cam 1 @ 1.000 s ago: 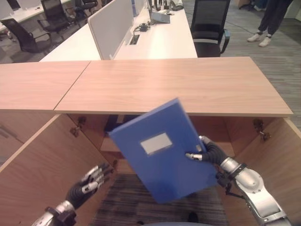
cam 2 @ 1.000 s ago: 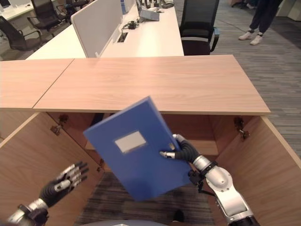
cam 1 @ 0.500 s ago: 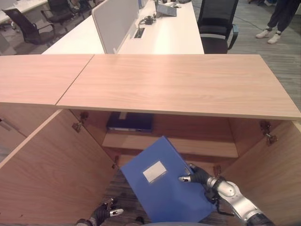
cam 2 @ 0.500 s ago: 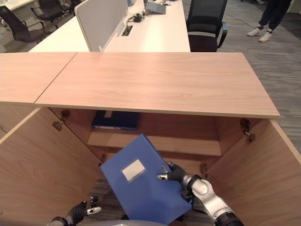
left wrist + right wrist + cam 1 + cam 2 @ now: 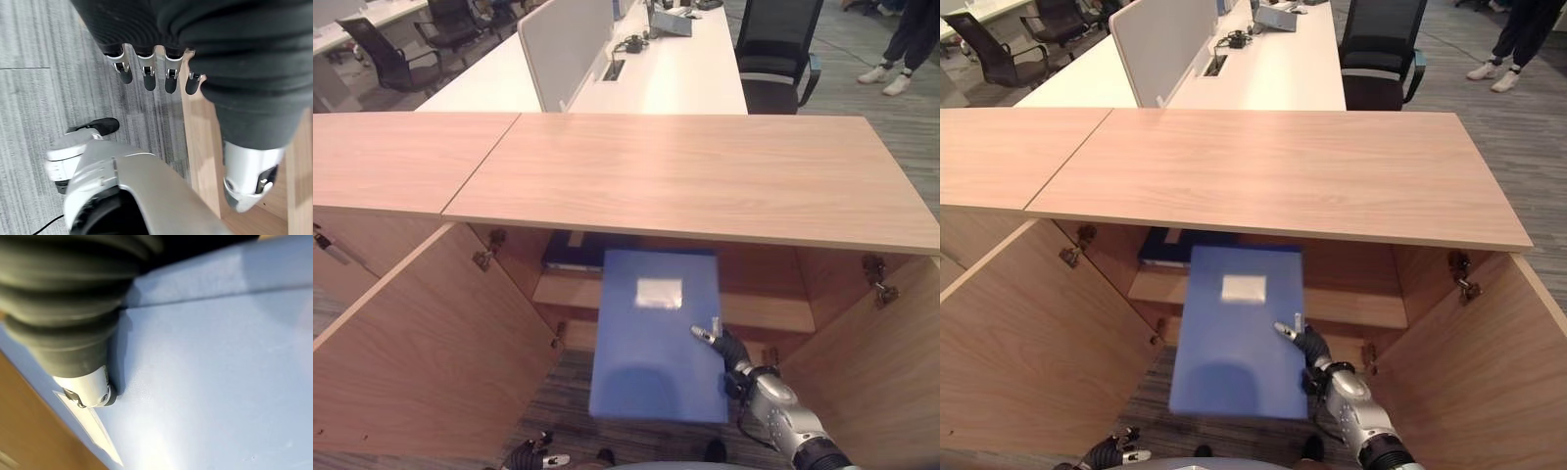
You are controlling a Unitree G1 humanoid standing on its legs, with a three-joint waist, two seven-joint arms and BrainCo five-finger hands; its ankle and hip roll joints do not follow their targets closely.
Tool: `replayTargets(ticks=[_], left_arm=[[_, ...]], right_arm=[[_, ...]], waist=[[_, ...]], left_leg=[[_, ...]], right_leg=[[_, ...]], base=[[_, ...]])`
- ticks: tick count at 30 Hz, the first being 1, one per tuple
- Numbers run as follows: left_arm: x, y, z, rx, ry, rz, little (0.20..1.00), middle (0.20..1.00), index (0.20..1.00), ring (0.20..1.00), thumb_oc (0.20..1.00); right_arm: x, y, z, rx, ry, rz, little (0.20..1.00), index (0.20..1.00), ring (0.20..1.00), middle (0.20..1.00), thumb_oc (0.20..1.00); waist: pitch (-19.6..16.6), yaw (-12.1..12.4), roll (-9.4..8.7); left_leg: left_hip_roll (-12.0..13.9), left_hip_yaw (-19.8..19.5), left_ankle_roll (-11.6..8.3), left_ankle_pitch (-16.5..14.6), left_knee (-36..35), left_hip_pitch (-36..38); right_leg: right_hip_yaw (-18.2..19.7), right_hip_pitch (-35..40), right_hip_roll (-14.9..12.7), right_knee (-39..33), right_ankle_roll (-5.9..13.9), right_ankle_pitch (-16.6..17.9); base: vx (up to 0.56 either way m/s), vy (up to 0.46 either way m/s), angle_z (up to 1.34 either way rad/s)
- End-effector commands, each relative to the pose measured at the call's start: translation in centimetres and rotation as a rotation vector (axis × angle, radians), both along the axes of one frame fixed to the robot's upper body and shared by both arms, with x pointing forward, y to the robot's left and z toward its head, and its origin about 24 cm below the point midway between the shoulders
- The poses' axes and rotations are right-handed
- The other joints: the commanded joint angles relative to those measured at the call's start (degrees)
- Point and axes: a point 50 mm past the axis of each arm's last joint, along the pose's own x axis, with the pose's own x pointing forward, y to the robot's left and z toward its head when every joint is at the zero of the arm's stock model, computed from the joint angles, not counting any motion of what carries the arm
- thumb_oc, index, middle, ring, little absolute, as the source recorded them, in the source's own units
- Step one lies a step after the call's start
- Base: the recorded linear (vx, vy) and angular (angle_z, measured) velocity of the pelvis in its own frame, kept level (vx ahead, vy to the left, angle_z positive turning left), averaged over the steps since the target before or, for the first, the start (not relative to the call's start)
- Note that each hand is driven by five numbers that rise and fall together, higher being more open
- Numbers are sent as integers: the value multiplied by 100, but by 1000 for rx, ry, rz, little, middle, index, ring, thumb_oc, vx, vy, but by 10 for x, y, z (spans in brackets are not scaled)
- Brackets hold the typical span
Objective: Put the empty folder in the office cabinet
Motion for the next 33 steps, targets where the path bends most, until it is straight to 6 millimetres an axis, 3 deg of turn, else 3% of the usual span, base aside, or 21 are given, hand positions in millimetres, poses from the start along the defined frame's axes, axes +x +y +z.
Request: replayTargets(ticks=[1, 4, 5, 7, 14, 17, 18, 26, 27, 33], left_arm=[[18, 13, 6, 61, -37, -41, 1000, 1000, 1000, 1000, 1000], [15, 11, 4, 62, -41, -10, 1000, 1000, 1000, 1000, 1000], [19, 9, 5, 60, -75, 63, 1000, 1000, 1000, 1000, 1000], [29, 6, 6, 50, -115, 129, 1000, 1000, 1000, 1000, 1000], [48, 0, 15, 29, -201, 116, 1000, 1000, 1000, 1000, 1000], [68, -4, 23, 12, -276, 132, 1000, 1000, 1000, 1000, 1000], [69, -4, 23, 12, -277, 132, 1000, 1000, 1000, 1000, 1000], [99, -21, 34, -18, -372, 67, 1000, 1000, 1000, 1000, 1000], [103, -22, 36, -13, -379, 41, 1000, 1000, 1000, 1000, 1000], [114, -25, 42, -6, -408, -21, 1000, 1000, 1000, 1000, 1000]], right_arm=[[38, 3, 38, 198, -200, -187, 200, 200, 200, 200, 200], [47, -14, 43, 273, -214, -378, 200, 200, 200, 200, 200], [54, -28, 46, 346, -221, -546, 200, 200, 200, 200, 200], [66, -41, 54, 426, -233, -710, 200, 200, 200, 200, 200], [81, -72, 74, 481, -283, -937, 200, 200, 200, 200, 200], [97, -95, 100, 554, -332, -1077, 200, 200, 200, 200, 200], [97, -96, 100, 555, -334, -1077, 200, 200, 200, 200, 200], [139, -125, 194, 703, -471, -1187, 200, 200, 200, 200, 200], [146, -129, 219, 718, -509, -1181, 200, 200, 200, 200, 200], [152, -137, 257, 740, -552, -1187, 200, 200, 200, 200, 200]], waist=[[59, 92, -150], [43, 125, -140], [54, 179, -137], [114, 258, -124], [242, 381, -52], [432, 462, 50], [435, 465, 51], [890, 672, 334], [999, 726, 392], [1113, 861, 482]], left_leg=[[-258, -19, 157, -129, 70, -177], [-262, -46, 161, -150, 70, -172], [-265, -71, 155, -160, 70, -183], [-273, -113, 159, -161, 70, -227], [-289, -179, 165, -140, 70, -351], [-294, -264, 160, -58, 70, -587], [-294, -264, 160, -56, 70, -592], [-290, -343, 173, 181, 125, -1218], [-276, -331, 169, 218, 222, -1412], [-272, -370, 159, 109, 787, -2077]], right_leg=[[432, 660, 19, 134, 230, -972], [406, 672, 23, 131, 231, -984], [374, 682, 27, 128, 234, -997], [361, 679, 27, 125, 243, -1013], [327, 581, 39, 153, 257, -1026], [282, 370, 34, 215, 263, -1032], [281, 362, 34, 220, 263, -1034], [294, -501, -25, 781, 246, -1114], [329, -746, -59, 976, 237, -1152], [384, -1284, -172, 1448, 212, -1285]], base=[[0, 0, 0], [24, -13, 1], [35, -24, 1], [7, -21, 1], [-18, -8, 3], [-97, -14, 13], [-76, -8, 7], [-111, 4, 6], [-97, 5, 3], [-49, -13, 2]])
